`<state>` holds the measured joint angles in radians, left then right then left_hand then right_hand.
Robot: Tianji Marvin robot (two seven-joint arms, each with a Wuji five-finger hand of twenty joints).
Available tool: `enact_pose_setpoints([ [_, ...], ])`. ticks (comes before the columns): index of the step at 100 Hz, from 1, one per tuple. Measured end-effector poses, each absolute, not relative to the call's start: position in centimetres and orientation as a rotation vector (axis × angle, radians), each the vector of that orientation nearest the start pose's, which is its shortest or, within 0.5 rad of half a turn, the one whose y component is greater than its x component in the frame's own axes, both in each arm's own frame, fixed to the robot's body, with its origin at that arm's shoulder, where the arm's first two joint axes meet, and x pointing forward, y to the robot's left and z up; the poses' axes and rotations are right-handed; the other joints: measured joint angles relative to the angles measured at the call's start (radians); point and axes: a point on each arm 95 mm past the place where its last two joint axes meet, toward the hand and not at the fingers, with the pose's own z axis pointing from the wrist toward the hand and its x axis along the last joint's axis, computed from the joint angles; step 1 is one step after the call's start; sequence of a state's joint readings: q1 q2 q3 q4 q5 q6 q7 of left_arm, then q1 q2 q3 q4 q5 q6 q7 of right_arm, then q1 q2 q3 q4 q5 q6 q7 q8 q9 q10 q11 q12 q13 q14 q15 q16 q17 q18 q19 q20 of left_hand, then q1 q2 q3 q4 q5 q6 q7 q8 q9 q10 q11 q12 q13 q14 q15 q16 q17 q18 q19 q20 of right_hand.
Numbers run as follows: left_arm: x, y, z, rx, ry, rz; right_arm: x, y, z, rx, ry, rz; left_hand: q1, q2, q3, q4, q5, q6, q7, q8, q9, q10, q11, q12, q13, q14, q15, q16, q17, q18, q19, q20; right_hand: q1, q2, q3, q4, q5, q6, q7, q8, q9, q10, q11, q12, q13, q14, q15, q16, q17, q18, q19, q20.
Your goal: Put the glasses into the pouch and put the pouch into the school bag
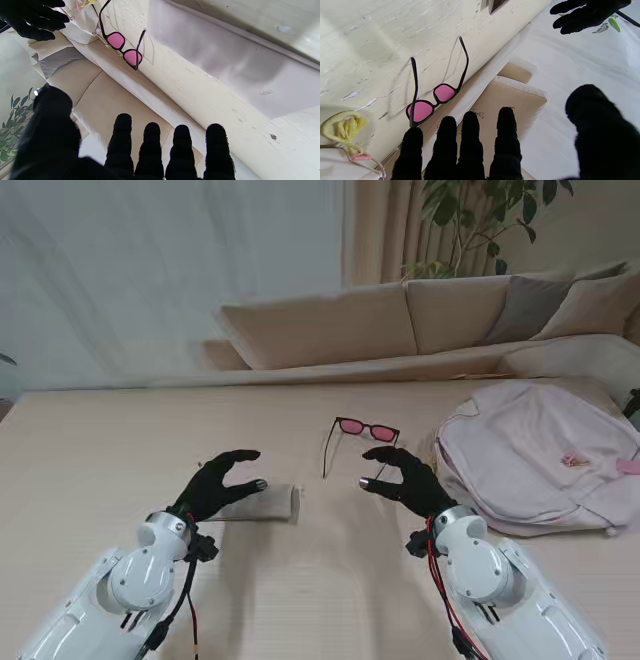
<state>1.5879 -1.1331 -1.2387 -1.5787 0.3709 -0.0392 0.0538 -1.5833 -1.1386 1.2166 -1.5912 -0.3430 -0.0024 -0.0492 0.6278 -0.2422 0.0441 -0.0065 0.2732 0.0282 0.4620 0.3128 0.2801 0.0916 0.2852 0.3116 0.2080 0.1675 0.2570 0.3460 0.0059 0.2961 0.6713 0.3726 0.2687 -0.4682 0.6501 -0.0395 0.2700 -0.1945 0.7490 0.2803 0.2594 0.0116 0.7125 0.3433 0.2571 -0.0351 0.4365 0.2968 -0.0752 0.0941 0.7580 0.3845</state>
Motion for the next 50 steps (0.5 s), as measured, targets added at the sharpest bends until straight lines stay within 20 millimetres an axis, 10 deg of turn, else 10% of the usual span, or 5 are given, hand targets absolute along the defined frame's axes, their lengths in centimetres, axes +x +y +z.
enact_pose_setpoints([
  [50,39.7,0.13,-33.27,-1.796,1.072,-1.88,39.99,0.66,-32.92,-2.225,-1.305,-2.288,0.0,0.0,0.0,0.0,0.0,0.0,0.0,0.0,0.0,0.0,0.0,0.0,0.0,0.0,0.0,0.0,0.0,0.0,0.0,0.0,0.0,-0.001,0.0,0.0,0.0,0.0,0.002,0.0,0.0,0.0,0.011,0.0,0.0,0.0,0.001,0.0,-0.001,0.0,0.001,0.0],
])
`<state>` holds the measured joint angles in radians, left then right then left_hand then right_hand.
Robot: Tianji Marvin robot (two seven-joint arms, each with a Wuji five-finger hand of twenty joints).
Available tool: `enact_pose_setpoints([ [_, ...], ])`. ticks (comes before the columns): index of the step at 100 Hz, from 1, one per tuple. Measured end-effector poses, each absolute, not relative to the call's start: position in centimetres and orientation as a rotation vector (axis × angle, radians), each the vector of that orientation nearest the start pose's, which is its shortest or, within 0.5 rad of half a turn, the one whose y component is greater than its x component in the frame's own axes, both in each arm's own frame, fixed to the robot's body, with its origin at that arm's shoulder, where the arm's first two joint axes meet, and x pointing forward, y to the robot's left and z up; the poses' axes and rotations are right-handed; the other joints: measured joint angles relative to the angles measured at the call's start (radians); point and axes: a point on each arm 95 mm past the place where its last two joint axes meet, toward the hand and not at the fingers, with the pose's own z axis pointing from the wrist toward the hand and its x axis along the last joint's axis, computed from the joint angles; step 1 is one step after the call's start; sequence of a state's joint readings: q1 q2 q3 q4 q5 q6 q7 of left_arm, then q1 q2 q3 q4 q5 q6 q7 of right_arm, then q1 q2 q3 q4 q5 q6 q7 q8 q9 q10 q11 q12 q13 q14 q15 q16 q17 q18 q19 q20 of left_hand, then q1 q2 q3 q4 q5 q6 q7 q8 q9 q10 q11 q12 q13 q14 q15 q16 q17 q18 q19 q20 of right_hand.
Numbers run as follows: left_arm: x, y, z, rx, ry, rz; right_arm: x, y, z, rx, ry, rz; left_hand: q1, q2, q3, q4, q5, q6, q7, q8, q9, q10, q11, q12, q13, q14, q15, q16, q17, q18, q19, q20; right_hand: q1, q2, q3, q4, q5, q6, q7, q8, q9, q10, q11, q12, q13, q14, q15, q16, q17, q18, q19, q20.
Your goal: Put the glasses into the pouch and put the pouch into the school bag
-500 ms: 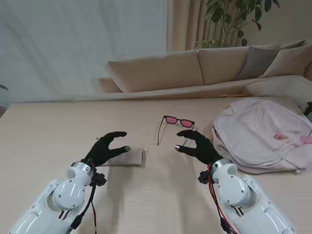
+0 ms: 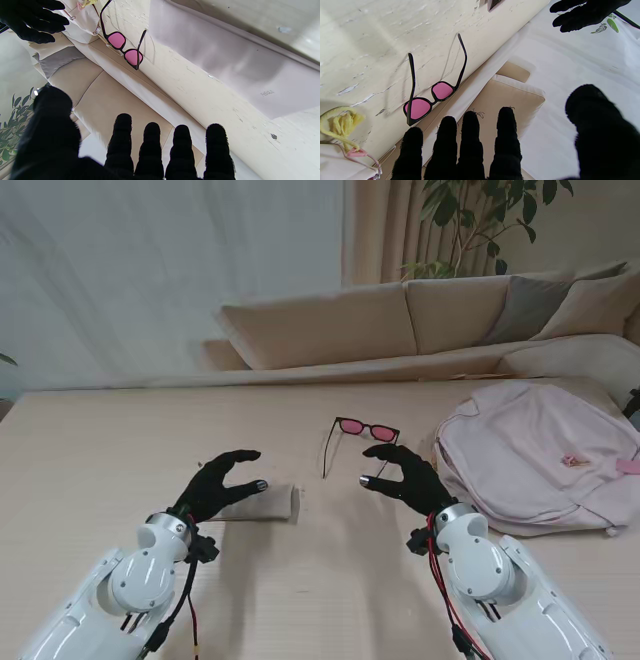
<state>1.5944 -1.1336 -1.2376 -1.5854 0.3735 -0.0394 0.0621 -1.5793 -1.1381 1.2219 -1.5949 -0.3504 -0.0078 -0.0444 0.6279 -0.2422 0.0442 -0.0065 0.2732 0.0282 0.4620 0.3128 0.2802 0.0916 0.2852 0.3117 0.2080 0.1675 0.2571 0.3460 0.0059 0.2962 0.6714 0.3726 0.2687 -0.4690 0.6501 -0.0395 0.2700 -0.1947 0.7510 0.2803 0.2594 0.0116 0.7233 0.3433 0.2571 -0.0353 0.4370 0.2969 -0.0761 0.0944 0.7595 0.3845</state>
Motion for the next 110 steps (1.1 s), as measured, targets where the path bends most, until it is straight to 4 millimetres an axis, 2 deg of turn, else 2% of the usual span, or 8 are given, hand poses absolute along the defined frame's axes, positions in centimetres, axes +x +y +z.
enact_pose_setpoints([
  [14,39.8,-0.1,-33.2,-1.804,1.073,-1.881,40.1,0.8,-32.7,-2.199,-1.366,-2.325,0.0,0.0,0.0,0.0,0.0,0.0,0.0,0.0,0.0,0.0,0.0,0.0,0.0,0.0,0.0,0.0,0.0,0.0,0.0,0.0,0.041,-0.014,0.002,-0.006,0.0,0.0,0.01,0.0,0.026,0.001,0.003,0.0,0.0,-0.004,0.002,0.006,-0.001,0.0,-0.012,-0.001],
  [20,39.9,-0.4,-33.2,-1.802,1.078,-1.884,40.4,0.9,-32.5,-2.176,-1.381,-2.345,0.0,0.0,0.0,0.0,0.0,0.0,0.0,0.0,0.0,0.0,0.0,0.0,0.0,0.0,0.0,0.0,0.0,0.0,0.0,0.0,0.051,-0.014,0.064,-0.003,0.006,0.0,0.013,0.0,0.026,0.001,0.014,0.009,0.0,-0.012,0.014,0.011,-0.001,-0.003,-0.027,-0.005],
  [29,39.9,-0.6,-33.1,-1.797,1.087,-1.887,41.5,1.1,-32.5,-2.147,-1.482,-2.381,0.0,0.0,0.0,0.0,0.0,0.0,0.0,0.0,0.0,0.0,0.0,0.0,0.0,0.0,0.0,0.0,0.0,0.0,0.0,0.0,0.051,-0.024,0.127,-0.044,0.016,0.018,0.028,0.0,0.031,0.002,0.038,0.015,0.0,-0.018,0.015,0.013,-0.001,-0.016,-0.037,-0.005],
  [35,39.9,-0.8,-33.1,-1.794,1.093,-1.889,42.6,1.0,-32.4,-2.127,-1.598,-2.428,0.0,0.0,0.0,0.0,0.0,0.0,0.0,0.0,0.0,0.0,0.0,0.0,0.0,0.0,0.0,0.0,0.0,0.0,0.0,0.0,0.051,-0.029,0.121,-0.058,0.016,0.036,0.031,0.0,0.039,0.002,0.05,0.022,0.001,-0.024,0.024,0.021,-0.001,-0.022,-0.039,-0.003],
  [38,40.0,-0.8,-33.1,-1.792,1.095,-1.889,43.3,0.9,-32.3,-2.125,-1.637,-2.448,0.0,0.0,0.0,0.0,0.0,0.0,0.0,0.0,0.0,0.0,0.0,0.0,0.0,0.0,0.0,0.0,0.0,0.0,0.0,0.0,0.072,-0.039,0.078,-0.06,0.016,0.045,0.034,0.0,0.039,0.002,0.052,0.023,0.001,-0.026,0.028,0.022,-0.001,-0.026,-0.039,-0.003],
  [50,40.0,-1.2,-33.0,-1.785,1.113,-1.885,45.8,0.1,-31.7,-2.157,-1.674,-2.479,0.0,0.0,0.0,0.0,0.0,0.0,0.0,0.0,0.004,0.0,0.0,0.0,0.0,0.0,0.0,0.0,0.0,0.0,0.0,0.0,0.082,-0.098,-0.007,-0.058,0.011,0.076,0.037,0.0,0.039,0.002,0.062,0.023,0.001,-0.028,0.028,0.022,-0.001,-0.028,-0.04,-0.003],
  [75,40.8,-2.2,-33.2,-1.807,1.143,-1.88,51.1,-1.6,-31.7,-2.233,-1.912,-2.41,0.0,0.0,0.0,0.0,0.0,0.0,-0.001,0.0,0.025,-0.001,0.012,0.0,0.0,0.0,0.0,0.0,-0.001,0.0,0.0,0.0,0.055,-0.117,-0.012,-0.044,0.004,0.093,0.037,0.0,0.036,0.002,0.074,0.023,0.001,-0.028,0.041,0.025,0.0,-0.028,-0.04,-0.004],
  [110,42.5,-4.0,-33.3,-1.85,1.134,-1.892,55.0,-1.4,-34.3,-2.378,-2.097,-2.184,0.0,0.0,0.0,0.0,0.0,0.0,-0.001,0.0,0.025,-0.001,0.012,0.0,0.0,0.0,0.0,0.0,-0.004,0.0,0.0,0.0,0.046,-0.124,-0.003,-0.041,-0.005,0.092,0.047,0.0,0.02,0.002,0.076,0.023,0.001,-0.038,0.041,0.025,-0.001,-0.028,-0.041,-0.014],
])
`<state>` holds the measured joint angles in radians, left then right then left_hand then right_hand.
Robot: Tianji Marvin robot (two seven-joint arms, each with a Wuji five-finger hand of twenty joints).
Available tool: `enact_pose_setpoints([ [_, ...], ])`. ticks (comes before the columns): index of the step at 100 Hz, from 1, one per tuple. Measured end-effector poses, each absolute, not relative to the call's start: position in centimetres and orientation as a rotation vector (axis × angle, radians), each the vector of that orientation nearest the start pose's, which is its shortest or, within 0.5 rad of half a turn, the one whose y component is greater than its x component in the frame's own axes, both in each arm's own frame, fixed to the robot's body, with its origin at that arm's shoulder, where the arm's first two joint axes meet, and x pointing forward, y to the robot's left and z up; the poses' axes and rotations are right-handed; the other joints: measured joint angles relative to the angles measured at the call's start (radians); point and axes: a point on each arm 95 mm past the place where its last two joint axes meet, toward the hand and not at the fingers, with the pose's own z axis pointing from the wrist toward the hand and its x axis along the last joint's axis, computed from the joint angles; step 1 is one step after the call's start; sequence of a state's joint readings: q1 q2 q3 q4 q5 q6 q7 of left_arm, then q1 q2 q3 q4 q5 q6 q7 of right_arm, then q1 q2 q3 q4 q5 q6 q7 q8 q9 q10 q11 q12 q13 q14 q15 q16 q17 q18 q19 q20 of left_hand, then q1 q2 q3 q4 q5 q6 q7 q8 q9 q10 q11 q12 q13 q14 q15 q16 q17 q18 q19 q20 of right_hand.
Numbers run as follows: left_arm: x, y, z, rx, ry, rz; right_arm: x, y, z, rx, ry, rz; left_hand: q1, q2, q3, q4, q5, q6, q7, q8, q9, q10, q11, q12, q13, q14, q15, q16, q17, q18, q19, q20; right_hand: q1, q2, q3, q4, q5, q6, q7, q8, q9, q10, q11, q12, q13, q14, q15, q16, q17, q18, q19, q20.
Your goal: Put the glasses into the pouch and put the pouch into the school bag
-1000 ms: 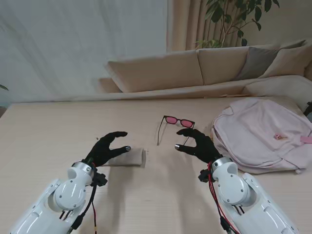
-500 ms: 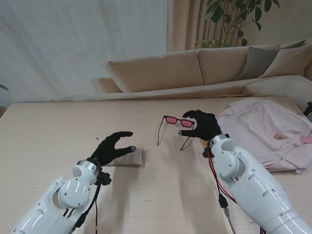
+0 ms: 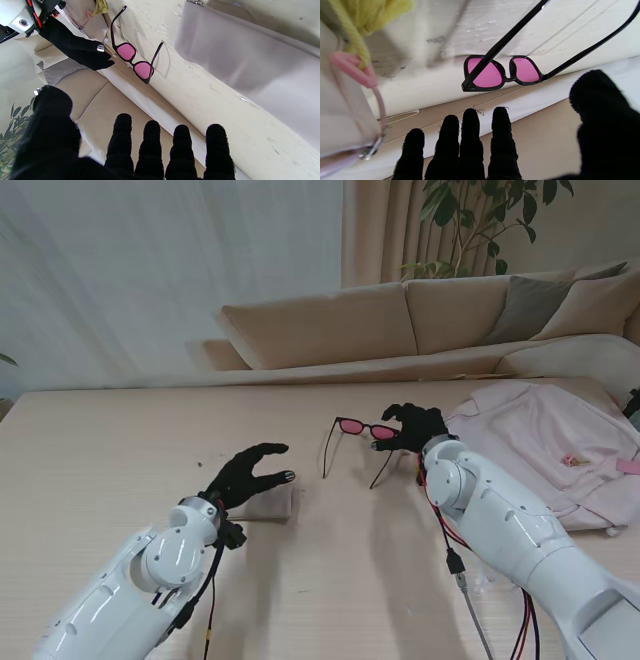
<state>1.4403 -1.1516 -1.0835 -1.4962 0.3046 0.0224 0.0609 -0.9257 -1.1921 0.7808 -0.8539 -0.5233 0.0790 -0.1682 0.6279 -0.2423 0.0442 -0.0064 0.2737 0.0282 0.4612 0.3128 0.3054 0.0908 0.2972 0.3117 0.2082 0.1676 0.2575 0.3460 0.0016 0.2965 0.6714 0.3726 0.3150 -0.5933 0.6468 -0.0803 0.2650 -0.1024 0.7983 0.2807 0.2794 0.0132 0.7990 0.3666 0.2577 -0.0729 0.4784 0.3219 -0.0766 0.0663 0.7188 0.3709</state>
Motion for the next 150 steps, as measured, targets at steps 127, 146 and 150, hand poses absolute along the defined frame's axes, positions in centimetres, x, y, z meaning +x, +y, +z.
enact_pose_setpoints([
  [127,41.8,-3.9,-33.9,-1.863,1.143,-1.867,56.4,0.3,-36.7,1.441,1.338,1.188,0.001,0.0,0.0,0.0,0.0,0.0,0.0,0.0,0.0,0.0,0.0,0.0,0.0,0.0,0.0,0.0,-0.007,0.0,0.0,0.0,0.098,-0.227,0.58,-0.06,0.274,-0.04,0.096,0.055,0.309,0.021,0.146,0.066,0.26,0.039,0.221,0.105,0.014,-0.002,0.355,-0.069],
  [146,41.7,-3.9,-33.9,-1.862,1.142,-1.869,56.4,0.6,-37.4,1.382,1.319,1.208,0.001,0.0,0.0,0.0,0.01,0.0,0.01,0.0,0.002,0.0,0.0,0.0,0.0,0.0,0.0,0.0,-0.007,0.0,0.0,0.0,0.13,-0.282,0.58,-0.234,0.438,-0.124,0.225,-0.003,0.5,0.02,0.17,0.087,0.376,0.039,0.235,0.107,0.016,0.014,0.44,-0.026],
  [150,41.7,-3.9,-33.9,-1.862,1.142,-1.869,56.4,0.7,-37.5,1.365,1.323,1.212,0.001,0.0,0.0,0.0,0.01,0.0,0.01,0.0,0.008,0.0,0.0,0.0,0.0,0.0,0.0,0.0,-0.007,0.0,0.0,0.0,0.13,-0.307,0.58,-0.251,0.465,-0.157,0.259,-0.008,0.537,0.017,0.171,0.087,0.403,0.039,0.235,0.107,0.026,0.019,0.449,-0.017],
])
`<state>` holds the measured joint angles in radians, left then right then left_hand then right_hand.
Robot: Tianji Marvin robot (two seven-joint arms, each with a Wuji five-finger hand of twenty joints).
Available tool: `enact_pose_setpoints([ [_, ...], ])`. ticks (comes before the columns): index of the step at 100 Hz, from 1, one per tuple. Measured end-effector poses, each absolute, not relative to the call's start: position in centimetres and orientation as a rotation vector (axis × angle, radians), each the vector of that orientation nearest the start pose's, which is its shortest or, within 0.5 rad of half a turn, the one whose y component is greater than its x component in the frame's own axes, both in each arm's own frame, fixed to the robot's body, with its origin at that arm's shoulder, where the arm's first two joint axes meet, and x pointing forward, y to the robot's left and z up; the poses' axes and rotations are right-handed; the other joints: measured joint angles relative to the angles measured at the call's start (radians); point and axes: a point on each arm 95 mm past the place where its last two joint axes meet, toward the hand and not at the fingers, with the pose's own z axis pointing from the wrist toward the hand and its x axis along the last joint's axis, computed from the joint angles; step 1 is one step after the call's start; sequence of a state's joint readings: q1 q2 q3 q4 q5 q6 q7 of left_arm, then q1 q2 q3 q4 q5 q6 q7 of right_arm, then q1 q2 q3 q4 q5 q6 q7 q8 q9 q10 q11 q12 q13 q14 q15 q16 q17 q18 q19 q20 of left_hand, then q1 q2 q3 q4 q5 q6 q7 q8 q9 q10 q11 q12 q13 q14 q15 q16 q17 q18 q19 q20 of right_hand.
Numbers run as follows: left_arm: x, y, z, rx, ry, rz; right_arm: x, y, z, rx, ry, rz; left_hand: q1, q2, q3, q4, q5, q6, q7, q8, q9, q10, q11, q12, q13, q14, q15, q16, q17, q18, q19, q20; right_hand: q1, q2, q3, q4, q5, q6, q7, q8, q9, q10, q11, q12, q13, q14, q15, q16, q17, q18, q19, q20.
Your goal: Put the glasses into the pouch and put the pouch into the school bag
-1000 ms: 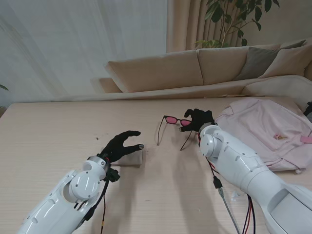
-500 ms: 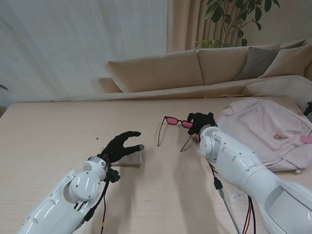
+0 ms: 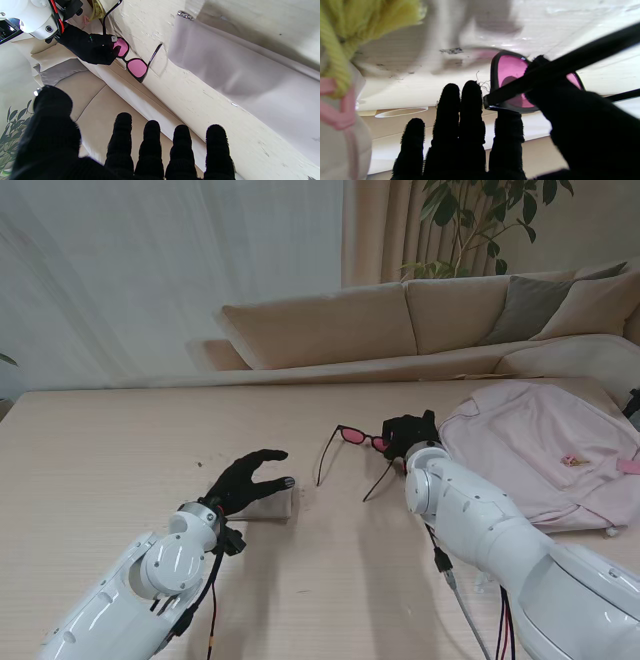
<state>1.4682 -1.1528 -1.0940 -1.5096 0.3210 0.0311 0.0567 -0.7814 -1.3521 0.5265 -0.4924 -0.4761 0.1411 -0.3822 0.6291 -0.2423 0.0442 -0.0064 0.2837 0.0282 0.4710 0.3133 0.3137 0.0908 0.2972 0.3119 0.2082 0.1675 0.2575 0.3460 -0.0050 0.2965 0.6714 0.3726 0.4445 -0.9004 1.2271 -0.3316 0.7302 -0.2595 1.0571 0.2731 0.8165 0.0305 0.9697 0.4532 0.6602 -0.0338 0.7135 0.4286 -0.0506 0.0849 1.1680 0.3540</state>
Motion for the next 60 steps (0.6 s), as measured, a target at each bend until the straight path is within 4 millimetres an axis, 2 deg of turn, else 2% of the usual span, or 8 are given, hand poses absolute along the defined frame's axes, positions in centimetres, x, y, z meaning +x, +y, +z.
enact_pose_setpoints([
  [2,41.7,-3.9,-33.9,-1.862,1.142,-1.869,56.3,0.8,-37.5,1.359,1.326,1.214,0.0,0.0,0.0,0.0,0.0,0.0,0.0,0.0,0.004,0.0,0.001,0.0,0.0,0.0,0.0,0.0,0.0,0.0,0.0,0.0,0.023,-0.011,0.011,-0.003,0.008,-0.015,0.012,-0.003,0.018,-0.006,0.0,0.0,0.016,0.0,-0.001,0.0,0.002,0.005,0.005,0.002],
  [8,41.7,-3.9,-33.8,-1.862,1.141,-1.869,56.3,1.0,-37.6,1.342,1.342,1.212,0.0,0.0,0.0,0.0,0.0,0.0,0.0,0.0,0.004,0.0,0.001,0.0,0.0,0.0,0.0,0.0,0.0,0.0,0.0,0.0,0.014,-0.039,0.031,-0.012,0.056,-0.033,0.033,-0.007,0.081,-0.008,0.0,-0.02,0.047,0.0,0.0,0.0,0.015,0.016,0.008,0.006],
  [10,41.7,-3.9,-33.8,-1.862,1.141,-1.869,56.3,1.1,-37.6,1.338,1.347,1.211,0.0,0.0,0.0,0.0,0.0,0.0,0.0,0.0,0.004,0.0,0.001,0.0,0.0,0.0,0.0,0.0,0.0,0.0,0.0,0.0,0.04,-0.047,0.04,-0.013,0.079,-0.041,0.037,-0.007,0.103,-0.008,0.002,-0.029,0.055,0.0,0.0,0.0,0.017,0.019,0.008,0.009],
  [21,41.7,-3.8,-33.8,-1.858,1.139,-1.87,56.2,1.5,-37.8,1.307,1.358,1.217,0.0,0.0,0.0,0.0,0.0,0.0,0.0,0.0,0.005,0.0,0.001,0.0,0.0,0.0,0.009,0.0,0.0,0.0,0.0,0.0,0.059,-0.073,0.062,-0.023,0.205,-0.051,0.049,-0.009,0.254,-0.01,0.012,-0.071,0.164,0.008,0.011,-0.002,0.065,0.057,0.019,0.017],
  [32,41.7,-3.7,-33.7,-1.857,1.135,-1.87,56.1,1.6,-37.8,1.249,1.326,1.25,0.0,0.0,0.0,0.0,0.001,0.0,0.0,0.0,0.009,0.0,0.001,0.0,0.0,0.0,0.009,0.0,0.0,0.0,0.0,0.0,0.096,-0.124,0.111,-0.027,0.269,-0.046,0.049,-0.01,0.379,-0.007,0.012,-0.076,0.264,0.028,0.039,-0.007,0.126,0.083,0.032,0.029],
  [40,41.7,-3.6,-33.6,-1.855,1.131,-1.871,56.1,1.8,-37.5,1.228,1.303,1.291,0.0,0.0,0.0,0.0,0.001,0.0,0.0,0.0,0.018,0.0,0.001,0.0,0.0,0.0,0.009,0.0,0.0,0.0,0.0,0.0,0.11,-0.173,0.134,-0.03,0.32,-0.04,0.051,-0.007,0.417,0.028,0.01,-0.069,0.314,0.062,0.071,-0.033,0.156,0.095,0.045,0.041],
  [48,41.6,-3.4,-33.5,-1.846,1.126,-1.87,55.9,2.2,-37.2,1.226,1.287,1.365,0.0,0.0,0.0,0.0,0.001,0.0,0.0,0.0,0.018,0.0,0.001,0.0,0.0,0.0,0.009,0.0,0.0,0.0,0.0,0.0,0.11,-0.21,0.161,-0.04,0.33,-0.014,0.057,0.003,0.453,0.05,0.013,-0.034,0.337,0.092,0.122,-0.056,0.178,0.11,0.057,0.053],
  [60,41.4,-2.9,-33.1,-1.831,1.113,-1.868,55.5,3.1,-36.1,1.214,1.254,1.471,0.0,0.0,0.0,0.0,0.001,0.0,0.0,0.0,0.018,0.0,0.001,0.0,0.0,0.0,0.009,0.0,0.0,0.0,0.0,0.0,0.11,-0.316,0.183,-0.038,0.384,0.01,0.064,0.02,0.503,0.081,0.03,0.019,0.386,0.134,0.186,-0.082,0.208,0.126,0.073,0.073],
])
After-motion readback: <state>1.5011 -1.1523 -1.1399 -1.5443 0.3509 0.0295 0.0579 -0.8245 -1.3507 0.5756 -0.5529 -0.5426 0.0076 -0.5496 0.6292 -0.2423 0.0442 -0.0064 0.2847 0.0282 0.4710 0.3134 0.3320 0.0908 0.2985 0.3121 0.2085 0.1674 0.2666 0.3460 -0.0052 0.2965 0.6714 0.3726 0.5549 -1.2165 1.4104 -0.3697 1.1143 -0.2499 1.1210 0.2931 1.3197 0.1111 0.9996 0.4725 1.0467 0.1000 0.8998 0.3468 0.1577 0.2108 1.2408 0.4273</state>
